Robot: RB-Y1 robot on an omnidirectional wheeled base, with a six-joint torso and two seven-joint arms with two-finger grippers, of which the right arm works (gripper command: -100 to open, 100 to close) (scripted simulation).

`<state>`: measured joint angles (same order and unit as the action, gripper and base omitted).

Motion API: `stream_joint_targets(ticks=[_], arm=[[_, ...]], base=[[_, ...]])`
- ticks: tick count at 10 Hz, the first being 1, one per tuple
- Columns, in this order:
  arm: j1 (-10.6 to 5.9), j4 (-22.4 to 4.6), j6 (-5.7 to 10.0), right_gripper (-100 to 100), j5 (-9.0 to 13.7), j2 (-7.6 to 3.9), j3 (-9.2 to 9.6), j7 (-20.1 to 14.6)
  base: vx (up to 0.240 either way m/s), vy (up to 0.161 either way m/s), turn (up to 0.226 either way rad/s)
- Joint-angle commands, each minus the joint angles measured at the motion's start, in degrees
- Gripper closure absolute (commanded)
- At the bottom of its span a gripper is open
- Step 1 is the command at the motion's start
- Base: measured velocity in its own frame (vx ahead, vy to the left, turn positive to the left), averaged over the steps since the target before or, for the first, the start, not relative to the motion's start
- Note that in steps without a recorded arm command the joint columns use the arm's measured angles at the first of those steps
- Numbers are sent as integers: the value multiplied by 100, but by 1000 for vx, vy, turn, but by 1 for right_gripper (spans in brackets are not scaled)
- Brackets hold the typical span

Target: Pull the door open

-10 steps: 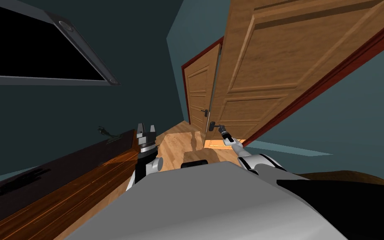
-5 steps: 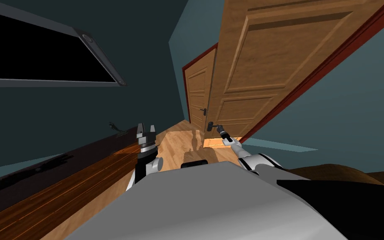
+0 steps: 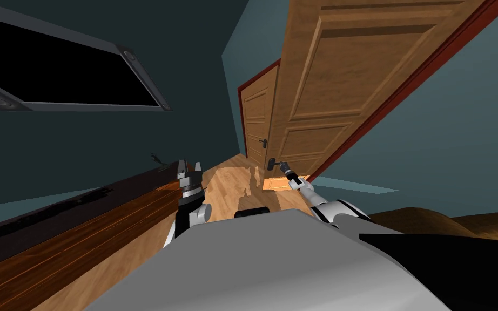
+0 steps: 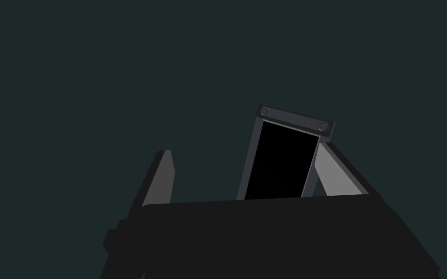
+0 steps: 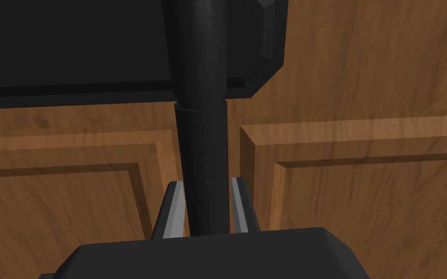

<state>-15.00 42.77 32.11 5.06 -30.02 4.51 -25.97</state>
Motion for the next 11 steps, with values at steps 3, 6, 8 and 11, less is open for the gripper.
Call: stream_joint_targets(ticks=[3, 6, 8, 11], arm=[[52, 110, 164, 100, -111, -14, 342, -227], [78, 174, 209, 100, -149, -40, 463, -319], [78, 174, 209, 100, -149, -40, 463, -319], [200, 239, 318, 100, -176, -207, 574, -462]], base=[[-189, -101, 60], [-156, -56, 30], [-16, 1, -11], [-77, -50, 25]])
